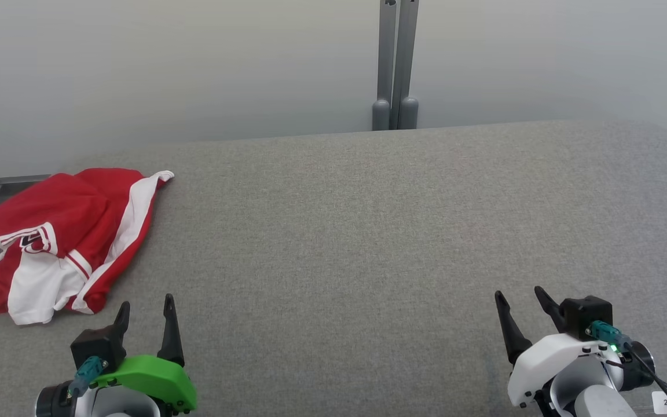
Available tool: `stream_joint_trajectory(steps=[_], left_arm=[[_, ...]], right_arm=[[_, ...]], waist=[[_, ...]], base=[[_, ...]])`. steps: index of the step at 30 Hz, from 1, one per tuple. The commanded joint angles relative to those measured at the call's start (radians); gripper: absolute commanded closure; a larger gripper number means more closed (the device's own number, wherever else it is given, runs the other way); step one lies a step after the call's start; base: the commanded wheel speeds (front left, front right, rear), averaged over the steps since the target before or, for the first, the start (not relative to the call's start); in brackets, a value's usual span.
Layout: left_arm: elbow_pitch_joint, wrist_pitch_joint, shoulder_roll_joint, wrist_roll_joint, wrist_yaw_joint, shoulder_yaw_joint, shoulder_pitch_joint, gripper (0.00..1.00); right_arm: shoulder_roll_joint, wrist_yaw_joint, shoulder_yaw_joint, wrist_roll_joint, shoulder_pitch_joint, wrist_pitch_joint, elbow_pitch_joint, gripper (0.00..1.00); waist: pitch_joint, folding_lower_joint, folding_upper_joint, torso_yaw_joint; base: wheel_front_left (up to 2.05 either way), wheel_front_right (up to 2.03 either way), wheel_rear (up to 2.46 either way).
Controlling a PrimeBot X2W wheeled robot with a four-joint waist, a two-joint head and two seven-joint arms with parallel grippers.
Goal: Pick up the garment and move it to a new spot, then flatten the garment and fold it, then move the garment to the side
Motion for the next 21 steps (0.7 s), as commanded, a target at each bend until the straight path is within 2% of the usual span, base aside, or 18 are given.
stream_joint_trajectory(steps=[1,14,21], left_arm=[[0.005,0.001,0.012,0.023,0.011,-0.004,-0.014,0.0],[0.021,-0.016,0.021,0.081,0.029,-0.022,-0.009,0.0],[0.018,-0.001,0.018,0.061,0.033,-0.024,-0.001,0.0]], right_arm=[[-0.005,0.0,0.003,-0.024,-0.012,-0.006,0.007,0.0],[-0.005,0.0,0.014,-0.103,-0.022,-0.021,0.044,0.0],[-0.005,0.0,0.016,-0.094,-0.024,-0.024,0.049,0.0]], waist=[[-0.001,0.0,0.0,0.001],[-0.013,0.0,0.0,0.0],[-0.014,0.0,0.0,0.0]], base=[[0.0,0.0,0.0],[0.0,0.0,0.0],[0.0,0.0,0.0]])
